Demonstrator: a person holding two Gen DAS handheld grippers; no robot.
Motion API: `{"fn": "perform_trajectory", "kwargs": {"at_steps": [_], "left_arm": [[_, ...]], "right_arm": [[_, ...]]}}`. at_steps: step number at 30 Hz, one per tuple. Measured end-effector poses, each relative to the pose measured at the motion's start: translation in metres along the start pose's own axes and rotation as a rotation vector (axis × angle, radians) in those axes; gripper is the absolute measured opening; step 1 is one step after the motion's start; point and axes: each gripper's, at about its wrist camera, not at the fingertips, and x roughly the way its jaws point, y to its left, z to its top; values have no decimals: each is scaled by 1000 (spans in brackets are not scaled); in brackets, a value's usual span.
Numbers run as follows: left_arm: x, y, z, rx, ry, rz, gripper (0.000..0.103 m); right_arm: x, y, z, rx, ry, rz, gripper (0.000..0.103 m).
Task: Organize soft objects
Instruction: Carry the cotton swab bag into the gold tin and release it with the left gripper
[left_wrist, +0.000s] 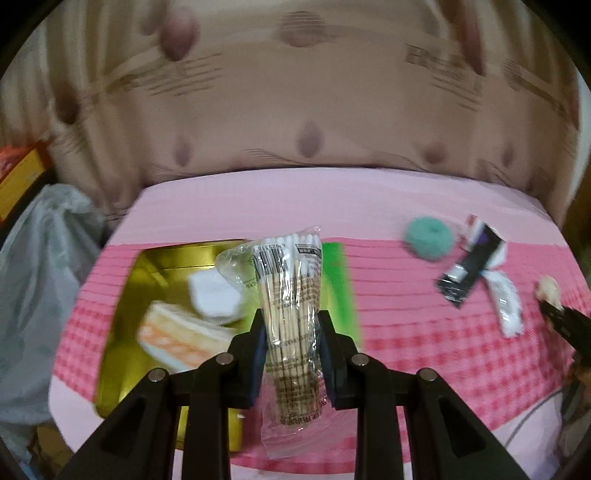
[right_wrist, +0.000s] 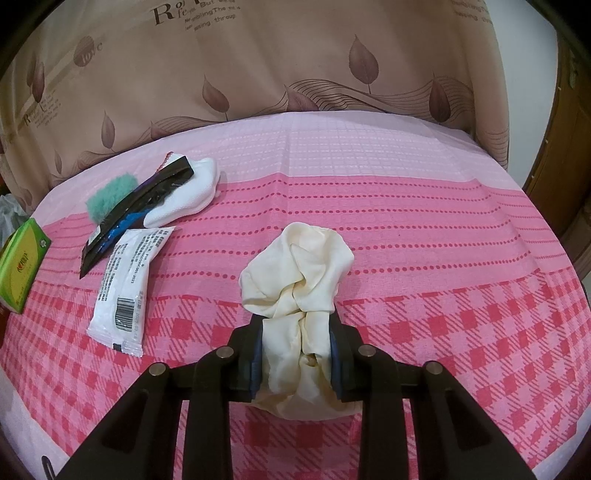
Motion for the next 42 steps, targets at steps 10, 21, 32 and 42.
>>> {"fn": "perform_trajectory", "kwargs": {"at_steps": [10,21,32,42], "left_arm": [[23,95,3,-111,46,125,26],[68,141,-4,-147,135,113,26],[82,160,-18,-189,191,116,43],[46,169,-23,-197,138,143,49]], "right_arm": [[0,2,0,-13,3,-16,27],[0,5,0,-26,5,-36,27],[0,7,0,-39,7,-58,28],[1,8,-1,-39,8,-61,28]]}}
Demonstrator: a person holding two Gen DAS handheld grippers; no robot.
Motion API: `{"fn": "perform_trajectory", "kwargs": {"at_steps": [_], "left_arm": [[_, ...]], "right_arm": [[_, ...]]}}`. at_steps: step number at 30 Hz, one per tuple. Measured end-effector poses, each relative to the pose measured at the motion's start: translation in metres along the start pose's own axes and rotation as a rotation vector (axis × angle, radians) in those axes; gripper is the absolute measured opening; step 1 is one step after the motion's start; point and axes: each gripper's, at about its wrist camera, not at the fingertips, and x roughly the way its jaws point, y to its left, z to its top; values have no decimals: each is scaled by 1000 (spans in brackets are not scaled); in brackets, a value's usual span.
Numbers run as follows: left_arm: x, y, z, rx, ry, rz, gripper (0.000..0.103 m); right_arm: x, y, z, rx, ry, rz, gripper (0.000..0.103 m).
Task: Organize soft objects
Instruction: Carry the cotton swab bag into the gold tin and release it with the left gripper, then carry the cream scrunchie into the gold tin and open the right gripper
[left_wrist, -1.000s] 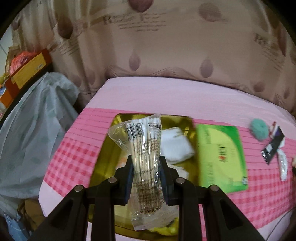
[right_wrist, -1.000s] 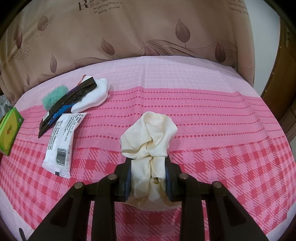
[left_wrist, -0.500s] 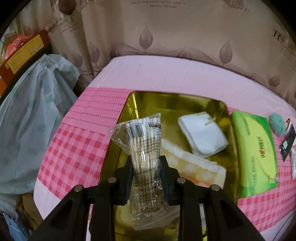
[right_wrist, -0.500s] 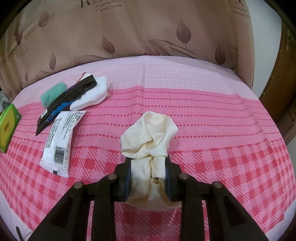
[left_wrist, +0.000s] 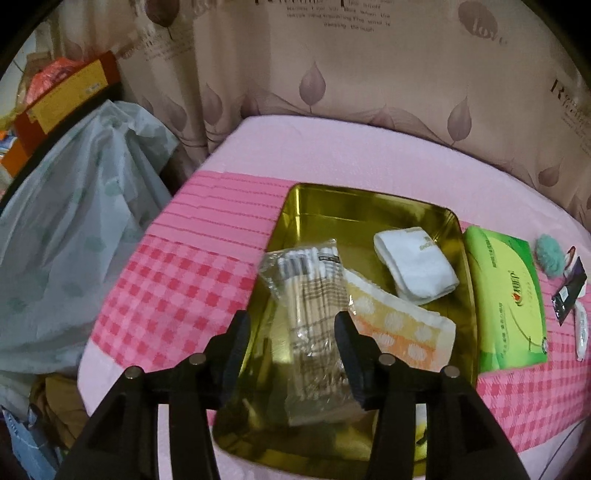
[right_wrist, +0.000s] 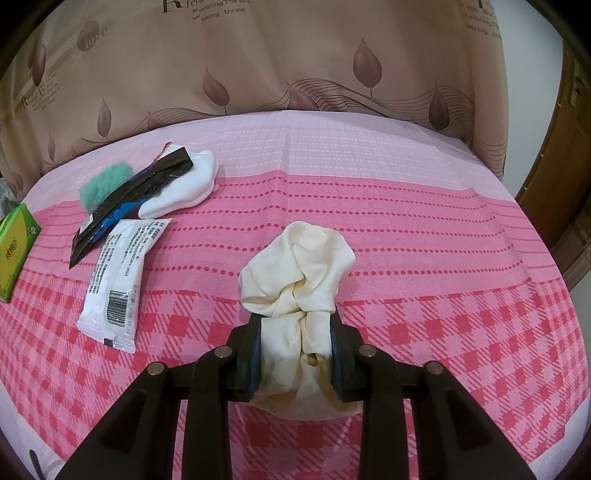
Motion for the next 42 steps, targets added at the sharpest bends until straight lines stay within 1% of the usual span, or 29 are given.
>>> {"fn": "perform_trajectory", "kwargs": {"at_steps": [3,7,12,14,19,22,26,31,35,38,42], "left_arm": [[-17,2,-10,0,-31,17,50],[-33,4,-31,-11,-52,27,52],[-43,13,-52,-40,-70,86,52],[-46,17,-56,-61,-74,93,52],[-58,28,-63,-117,-118,103,52],[-56,33,-66,-141,-113,100,52],[-54,37,-67,-162,-102,100,52],[-53,41,-68,-177,-100,110,52],[-53,44,-70,-195,-105,115,52],[-52,47,-70,-210,-97,119,52],[-52,51,-71,-231,-92,117,52]], "right_arm": [[0,0,0,-1,0,-2,28],[0,0,0,-1,0,-2,28],[0,-2,-1,2,2,-7,30],[0,-2,-1,0,2,-8,30],[1,1,-1,-15,1,-26,30],[0,3,0,-21,1,-41,29],[-3,11,0,-34,-2,-52,19],[-9,23,3,-37,-16,-50,17],[-20,42,11,-52,-40,-17,17],[-31,66,21,-78,-59,33,17],[-46,110,35,-114,-84,135,17]]}}
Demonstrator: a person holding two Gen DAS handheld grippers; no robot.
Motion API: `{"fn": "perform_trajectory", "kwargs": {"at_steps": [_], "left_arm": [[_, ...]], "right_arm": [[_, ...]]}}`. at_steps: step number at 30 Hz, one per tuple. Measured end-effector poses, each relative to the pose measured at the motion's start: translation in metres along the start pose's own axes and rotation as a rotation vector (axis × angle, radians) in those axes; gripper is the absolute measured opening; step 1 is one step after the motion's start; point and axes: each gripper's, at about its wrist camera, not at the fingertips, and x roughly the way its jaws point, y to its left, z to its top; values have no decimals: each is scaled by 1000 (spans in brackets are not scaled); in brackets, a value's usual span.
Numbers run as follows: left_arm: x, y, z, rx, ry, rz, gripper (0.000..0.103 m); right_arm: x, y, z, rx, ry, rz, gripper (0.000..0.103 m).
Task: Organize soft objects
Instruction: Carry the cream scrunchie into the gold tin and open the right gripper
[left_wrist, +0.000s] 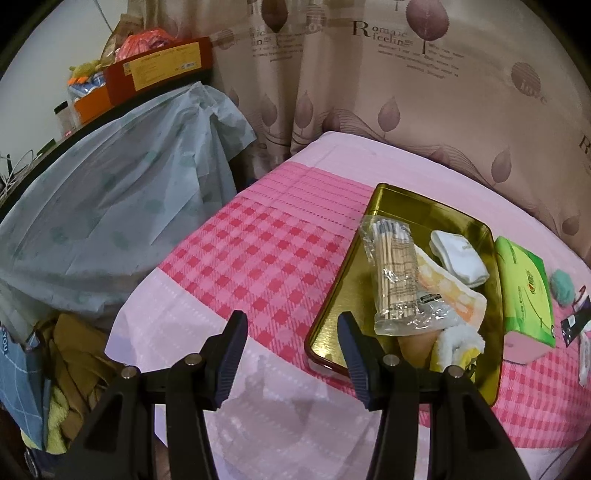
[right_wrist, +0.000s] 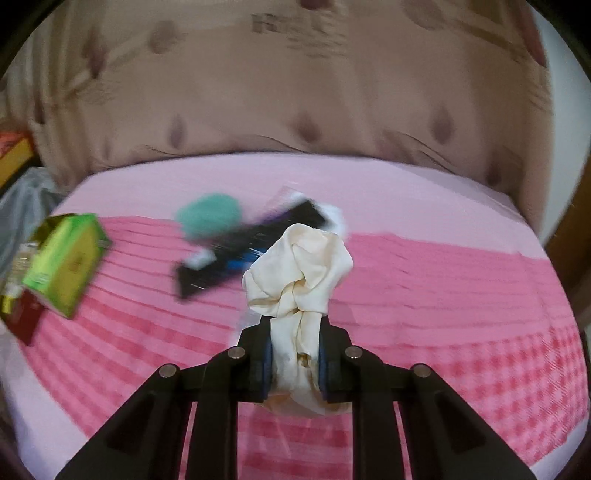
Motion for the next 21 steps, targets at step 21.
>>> {"fn": "perform_trajectory", "kwargs": {"at_steps": [21], "left_arm": [[4,14,1,-61,16,41,52]], "right_arm": [[22,289,69,-320,37,406,17]]}}
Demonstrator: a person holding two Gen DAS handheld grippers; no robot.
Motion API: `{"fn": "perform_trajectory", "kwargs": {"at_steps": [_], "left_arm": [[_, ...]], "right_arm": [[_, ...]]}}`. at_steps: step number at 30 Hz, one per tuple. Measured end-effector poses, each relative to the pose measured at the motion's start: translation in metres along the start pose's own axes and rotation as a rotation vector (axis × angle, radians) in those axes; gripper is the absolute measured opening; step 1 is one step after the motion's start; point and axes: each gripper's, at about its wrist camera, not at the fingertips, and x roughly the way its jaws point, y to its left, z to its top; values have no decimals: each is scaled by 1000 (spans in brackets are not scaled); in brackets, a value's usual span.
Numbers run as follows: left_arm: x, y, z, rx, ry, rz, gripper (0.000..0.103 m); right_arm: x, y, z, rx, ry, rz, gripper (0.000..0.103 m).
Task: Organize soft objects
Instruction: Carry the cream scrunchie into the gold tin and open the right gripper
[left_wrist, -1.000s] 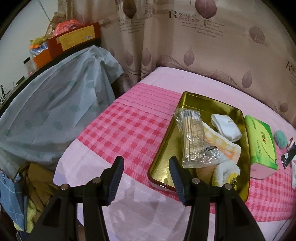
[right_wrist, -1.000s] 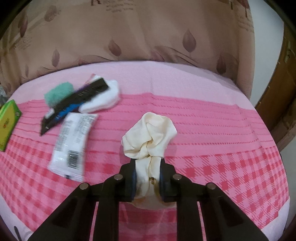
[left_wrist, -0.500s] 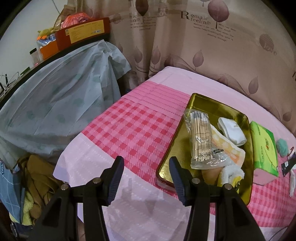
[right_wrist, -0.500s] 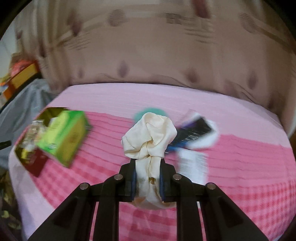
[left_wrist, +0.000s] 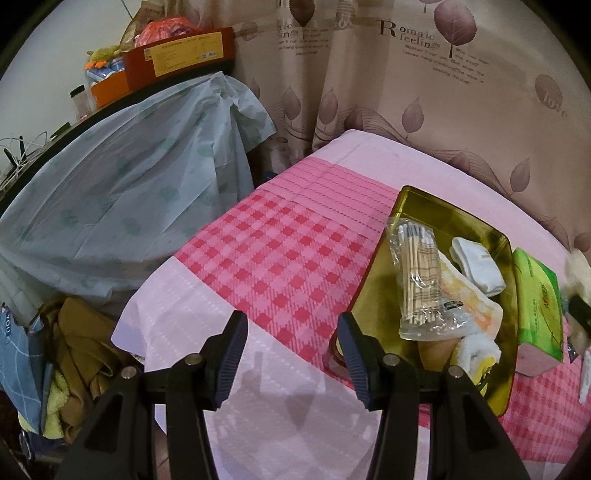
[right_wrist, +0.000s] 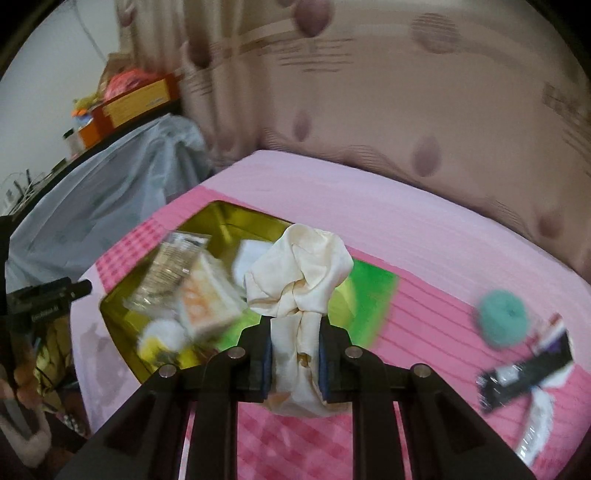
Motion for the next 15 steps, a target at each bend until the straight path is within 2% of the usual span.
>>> {"fn": "perform_trajectory", "kwargs": {"at_steps": [7,15], "left_arm": [[2,3,1,-11,4,13,52],[5,6,1,-22,9,29,52]], "right_arm": [[37,42,26,-56,30,42,17],[71,60,31,-85,84,48,21]]}}
